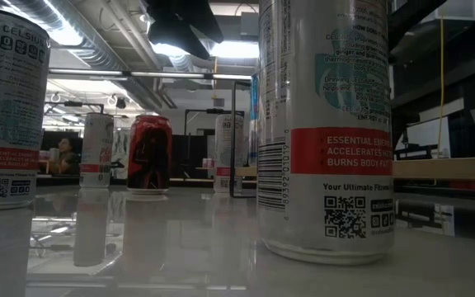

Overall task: Place canned beverage on shelf
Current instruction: Put the red soda can on the shelf

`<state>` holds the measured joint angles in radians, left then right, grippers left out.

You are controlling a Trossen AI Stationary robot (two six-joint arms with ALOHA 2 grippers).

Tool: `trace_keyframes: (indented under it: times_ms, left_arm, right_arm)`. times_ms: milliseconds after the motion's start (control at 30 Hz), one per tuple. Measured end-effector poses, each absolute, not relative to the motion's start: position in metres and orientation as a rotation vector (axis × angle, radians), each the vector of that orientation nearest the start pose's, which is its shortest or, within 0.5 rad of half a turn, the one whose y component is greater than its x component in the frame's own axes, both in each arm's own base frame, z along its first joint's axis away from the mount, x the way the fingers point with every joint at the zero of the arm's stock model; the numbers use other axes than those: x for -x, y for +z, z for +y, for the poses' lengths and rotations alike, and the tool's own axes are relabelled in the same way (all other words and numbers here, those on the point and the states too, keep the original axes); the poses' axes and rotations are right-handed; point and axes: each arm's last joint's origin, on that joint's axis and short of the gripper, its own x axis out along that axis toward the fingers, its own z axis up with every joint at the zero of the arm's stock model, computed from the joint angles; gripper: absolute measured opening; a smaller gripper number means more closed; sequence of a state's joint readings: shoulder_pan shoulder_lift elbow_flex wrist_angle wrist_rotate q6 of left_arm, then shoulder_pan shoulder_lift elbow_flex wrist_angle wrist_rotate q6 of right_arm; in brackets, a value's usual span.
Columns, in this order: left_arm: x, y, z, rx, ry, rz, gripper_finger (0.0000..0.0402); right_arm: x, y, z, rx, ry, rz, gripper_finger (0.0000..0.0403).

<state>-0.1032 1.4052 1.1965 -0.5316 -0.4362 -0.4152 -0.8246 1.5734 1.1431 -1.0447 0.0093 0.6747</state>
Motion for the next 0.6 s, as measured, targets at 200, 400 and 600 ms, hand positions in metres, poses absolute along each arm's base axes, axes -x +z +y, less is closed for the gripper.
trace_keyframes:
  times_ms: [200,400,600]
  left_arm:
    - [-0.2977,0.3084,-0.0185,0.196,0.459,0.636,0.0271]
    - [-0.2977,0.3084,-0.0185,0.196,0.459,0.636,0.0271]
    - [-0.2977,0.3084,-0.0185,0.196,0.459,0.636,0.0271]
  right_arm:
    - [-0.1882,0.2236,-0.2042,-1.121,-1.158,1.144,0.0312]
    - [-0.1882,0.2236,-0.2042,-1.121,-1.158,1.144,0.0312]
    - [-0.1882,0.2236,-0.2042,-1.121,-1.158,1.144,0.0312]
